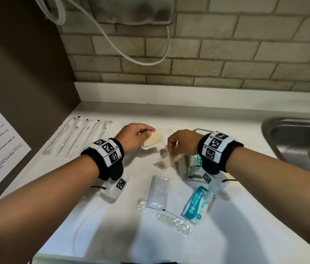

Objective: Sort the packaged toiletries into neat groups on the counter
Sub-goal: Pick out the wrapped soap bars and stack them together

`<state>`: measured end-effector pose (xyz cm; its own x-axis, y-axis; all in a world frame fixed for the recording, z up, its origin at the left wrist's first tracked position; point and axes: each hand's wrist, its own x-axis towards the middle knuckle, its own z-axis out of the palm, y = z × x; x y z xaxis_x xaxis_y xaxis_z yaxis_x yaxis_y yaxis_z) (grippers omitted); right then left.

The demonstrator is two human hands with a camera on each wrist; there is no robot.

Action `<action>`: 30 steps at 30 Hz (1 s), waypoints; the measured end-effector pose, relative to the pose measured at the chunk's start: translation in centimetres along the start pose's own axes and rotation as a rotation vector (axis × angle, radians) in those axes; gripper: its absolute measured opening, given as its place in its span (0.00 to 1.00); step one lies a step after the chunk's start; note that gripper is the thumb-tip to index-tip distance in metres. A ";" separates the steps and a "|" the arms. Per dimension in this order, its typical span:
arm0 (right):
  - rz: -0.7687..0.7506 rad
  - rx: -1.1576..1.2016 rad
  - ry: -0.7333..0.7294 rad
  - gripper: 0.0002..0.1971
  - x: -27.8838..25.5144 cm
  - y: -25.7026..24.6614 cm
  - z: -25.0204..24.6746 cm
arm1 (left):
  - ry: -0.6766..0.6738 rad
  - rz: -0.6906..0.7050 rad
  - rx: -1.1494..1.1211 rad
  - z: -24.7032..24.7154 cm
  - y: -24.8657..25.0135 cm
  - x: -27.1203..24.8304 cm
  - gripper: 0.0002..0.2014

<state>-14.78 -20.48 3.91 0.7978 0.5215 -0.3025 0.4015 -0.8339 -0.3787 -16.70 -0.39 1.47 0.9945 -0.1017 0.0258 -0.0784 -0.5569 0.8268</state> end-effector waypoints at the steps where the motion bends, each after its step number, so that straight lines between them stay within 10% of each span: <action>1: -0.005 0.011 0.011 0.04 -0.2 0.3 -0.2 | -0.013 -0.009 -0.010 0.1 0.1 0.2 0.10; 24: -0.060 0.174 0.274 0.04 -2.7 1.8 -3.3 | -0.112 0.023 -0.142 3.5 4.0 1.3 0.07; 30: -0.034 0.290 0.260 0.04 -2.9 3.1 -3.8 | -0.055 -0.154 -0.419 3.8 5.0 1.6 0.08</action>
<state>-14.06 -25.27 6.94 0.8885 0.4539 -0.0673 0.3159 -0.7115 -0.6277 -15.76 -6.52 3.52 0.9862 -0.0937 -0.1362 0.1168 -0.1885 0.9751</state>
